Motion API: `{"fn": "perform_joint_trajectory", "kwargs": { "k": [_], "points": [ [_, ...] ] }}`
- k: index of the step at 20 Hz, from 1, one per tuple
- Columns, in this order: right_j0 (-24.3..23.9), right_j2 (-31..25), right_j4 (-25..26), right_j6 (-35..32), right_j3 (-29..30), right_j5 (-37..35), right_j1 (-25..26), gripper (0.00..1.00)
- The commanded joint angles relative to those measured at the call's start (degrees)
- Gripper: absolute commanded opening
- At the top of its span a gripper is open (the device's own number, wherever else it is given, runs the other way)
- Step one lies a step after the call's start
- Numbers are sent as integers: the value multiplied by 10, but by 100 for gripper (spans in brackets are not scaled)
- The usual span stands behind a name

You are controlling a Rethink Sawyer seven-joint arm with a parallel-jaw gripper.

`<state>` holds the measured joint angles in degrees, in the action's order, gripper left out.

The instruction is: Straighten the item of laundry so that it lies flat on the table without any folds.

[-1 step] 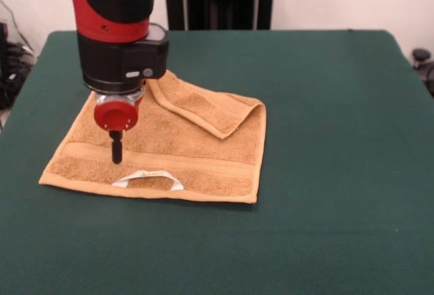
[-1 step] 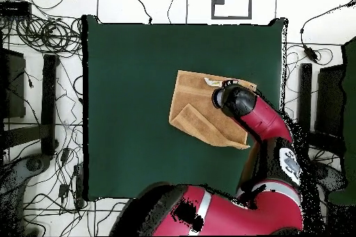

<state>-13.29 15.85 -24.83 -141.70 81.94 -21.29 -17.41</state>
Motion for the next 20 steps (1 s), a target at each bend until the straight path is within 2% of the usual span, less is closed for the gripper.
{"fn": "perform_joint_trajectory", "kwargs": {
  "k": [1,5,12,20],
  "points": [
    [56,28,-57,-222,50,-119,20,100],
    [42,19,-73,-233,54,-180,17,100],
    [46,17,-91,-262,62,-179,25,100],
    [46,13,-107,-312,18,-244,38,100]
  ]
}}
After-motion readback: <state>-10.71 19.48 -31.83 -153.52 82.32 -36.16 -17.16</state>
